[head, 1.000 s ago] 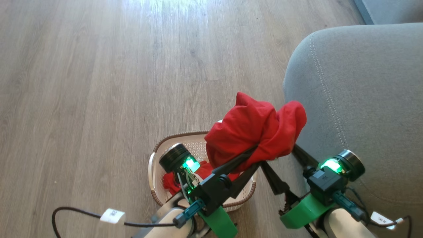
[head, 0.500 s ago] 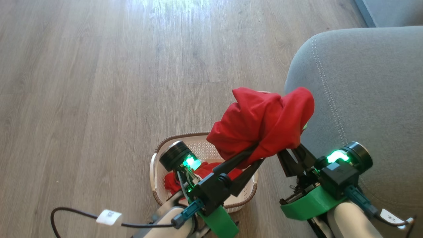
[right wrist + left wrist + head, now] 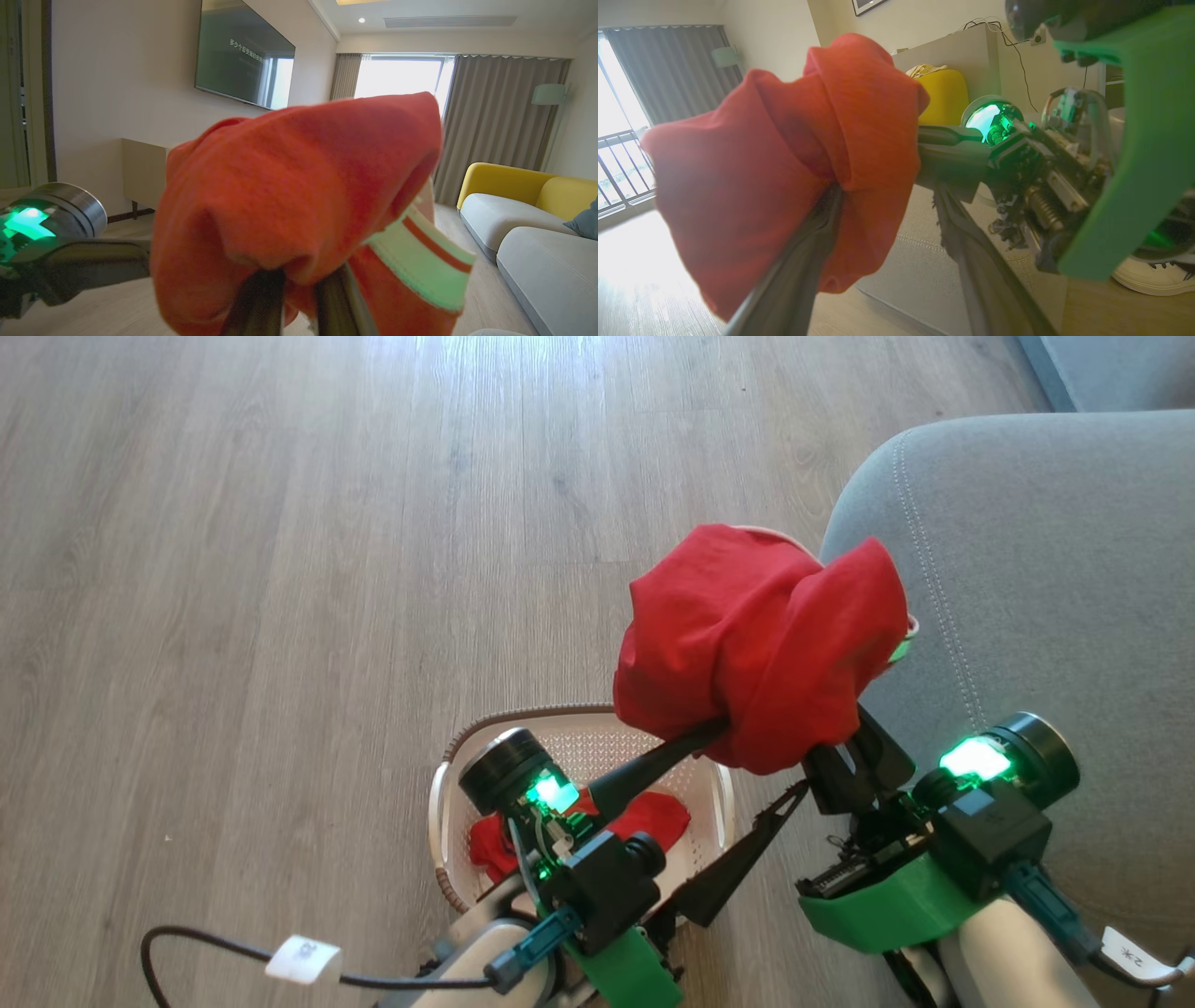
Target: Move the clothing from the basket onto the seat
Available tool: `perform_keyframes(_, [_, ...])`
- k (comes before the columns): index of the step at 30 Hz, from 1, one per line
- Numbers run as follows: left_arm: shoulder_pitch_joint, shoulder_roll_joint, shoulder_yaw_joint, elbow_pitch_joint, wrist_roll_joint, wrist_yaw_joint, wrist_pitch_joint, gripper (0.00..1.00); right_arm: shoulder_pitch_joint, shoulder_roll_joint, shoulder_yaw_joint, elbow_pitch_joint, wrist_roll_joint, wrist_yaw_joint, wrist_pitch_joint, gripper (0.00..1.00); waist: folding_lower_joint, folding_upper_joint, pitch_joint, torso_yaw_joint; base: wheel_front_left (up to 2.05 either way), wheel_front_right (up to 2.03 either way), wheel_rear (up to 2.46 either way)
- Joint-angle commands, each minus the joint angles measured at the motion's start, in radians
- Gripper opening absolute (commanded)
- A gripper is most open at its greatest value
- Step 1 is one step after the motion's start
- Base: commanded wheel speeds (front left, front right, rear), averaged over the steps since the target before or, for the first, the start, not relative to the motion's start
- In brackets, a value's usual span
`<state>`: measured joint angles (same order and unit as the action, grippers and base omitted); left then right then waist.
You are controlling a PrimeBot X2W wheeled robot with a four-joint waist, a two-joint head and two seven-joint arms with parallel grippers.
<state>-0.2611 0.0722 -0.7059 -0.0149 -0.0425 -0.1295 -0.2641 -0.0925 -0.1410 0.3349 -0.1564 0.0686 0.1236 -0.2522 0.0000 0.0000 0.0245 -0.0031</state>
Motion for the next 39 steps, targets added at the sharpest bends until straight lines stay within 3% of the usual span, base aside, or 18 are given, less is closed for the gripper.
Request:
perform_keyframes(1, [-0.023,-0.011,0.042,-0.033,0.005,0.000,0.002,1.00,-0.044,0.013,0.014,-0.051,-0.013,0.007,-0.010,0.00,0.0000,0.0000,-0.001,0.002,0.00,0.00,0.00])
perform_keyframes(20, [-0.003,-0.016,0.092,0.005,-0.002,0.009,0.002,1.00,-0.037,0.034,-0.106,-0.099,-0.030,0.007,-0.010,0.00,0.0000,0.0000,-0.006,-0.004,0.00,0.00,0.00])
perform_keyframes(39, [0.041,0.033,0.068,0.107,0.002,0.000,0.002,1.00,-0.014,0.052,-0.300,-0.092,-0.050,0.007,-0.010,0.00,0.0000,0.0000,-0.003,-0.030,0.00,0.00,0.00])
